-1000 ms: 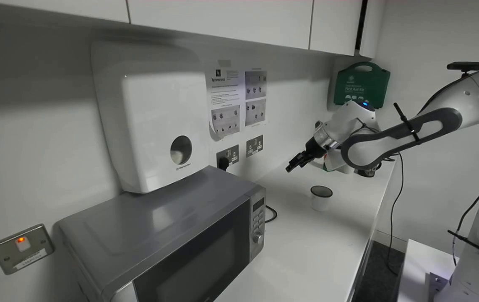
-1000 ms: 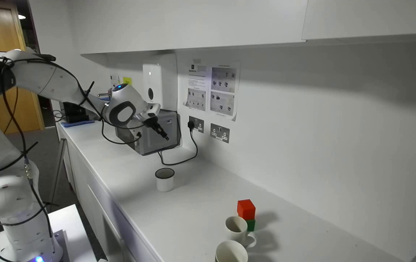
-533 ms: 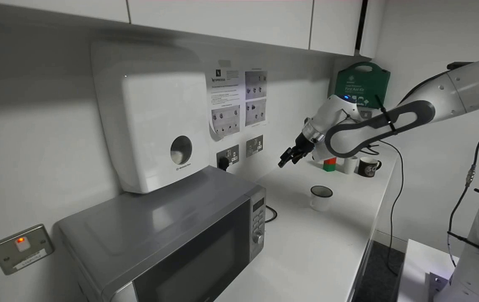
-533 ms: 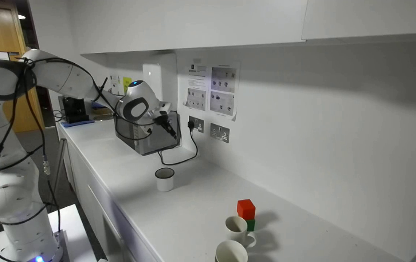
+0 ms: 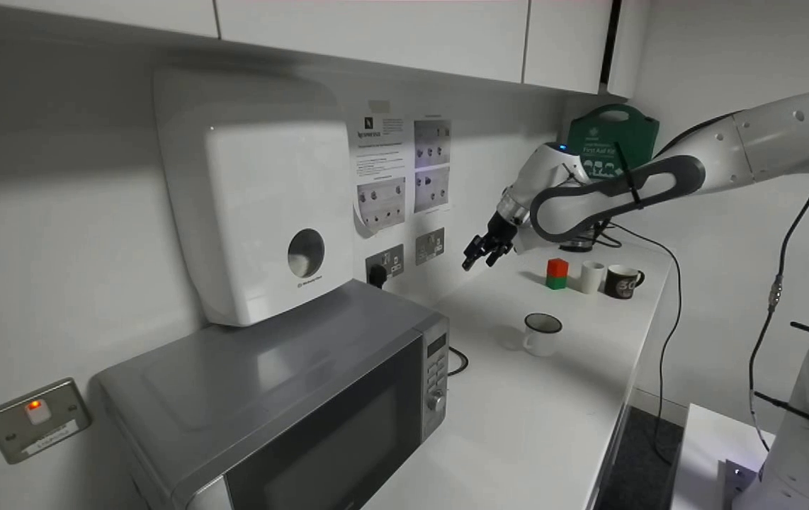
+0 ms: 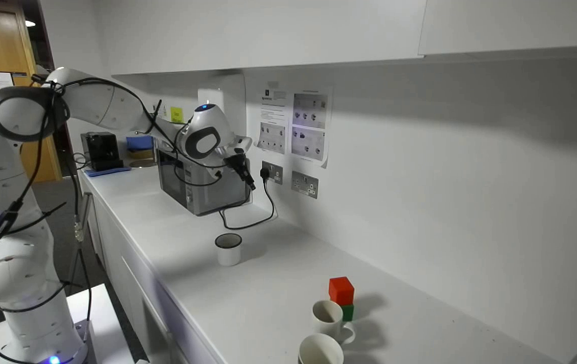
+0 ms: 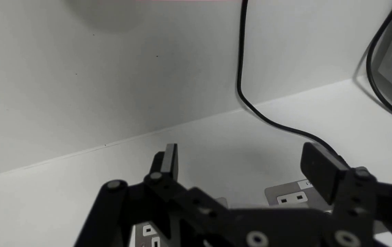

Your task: Flip the switch on the socket

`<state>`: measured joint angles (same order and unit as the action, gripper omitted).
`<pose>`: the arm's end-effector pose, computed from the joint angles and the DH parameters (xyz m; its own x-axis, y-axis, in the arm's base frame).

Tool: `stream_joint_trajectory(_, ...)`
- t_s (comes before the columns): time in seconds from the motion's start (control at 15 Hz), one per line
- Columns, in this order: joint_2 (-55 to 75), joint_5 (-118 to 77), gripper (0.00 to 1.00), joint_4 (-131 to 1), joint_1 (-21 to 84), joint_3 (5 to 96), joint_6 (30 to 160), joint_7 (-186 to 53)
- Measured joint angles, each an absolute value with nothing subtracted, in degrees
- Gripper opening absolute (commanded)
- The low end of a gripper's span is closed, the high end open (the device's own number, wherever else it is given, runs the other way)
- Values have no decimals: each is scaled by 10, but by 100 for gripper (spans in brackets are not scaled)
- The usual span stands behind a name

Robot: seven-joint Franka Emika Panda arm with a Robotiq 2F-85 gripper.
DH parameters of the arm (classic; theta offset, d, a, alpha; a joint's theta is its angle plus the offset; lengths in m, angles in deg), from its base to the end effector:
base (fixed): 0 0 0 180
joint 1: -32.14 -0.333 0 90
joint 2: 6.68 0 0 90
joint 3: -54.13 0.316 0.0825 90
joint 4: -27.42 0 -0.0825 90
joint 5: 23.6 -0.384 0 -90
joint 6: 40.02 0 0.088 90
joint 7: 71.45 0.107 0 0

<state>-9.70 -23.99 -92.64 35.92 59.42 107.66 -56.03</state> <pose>0.5753 0.0158 0.5045 0.8355 -0.2472 0.4908 -0.2064 -0.9689 -0.1366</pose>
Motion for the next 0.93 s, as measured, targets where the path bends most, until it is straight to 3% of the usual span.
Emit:
stream_joint_trajectory(0.07, -93, -242, 83, -916, 358, 592, 1062, -560)
stream_joint_trajectory(0.2, -86, -249, 69, -901, 354, 588, 1036, -562)
stream_joint_trajectory(0.27, -84, -250, 67, -897, 351, 586, 1032, -562)
stream_joint_trajectory(0.93, -82, -251, 67, -896, 349, 585, 1031, -562)
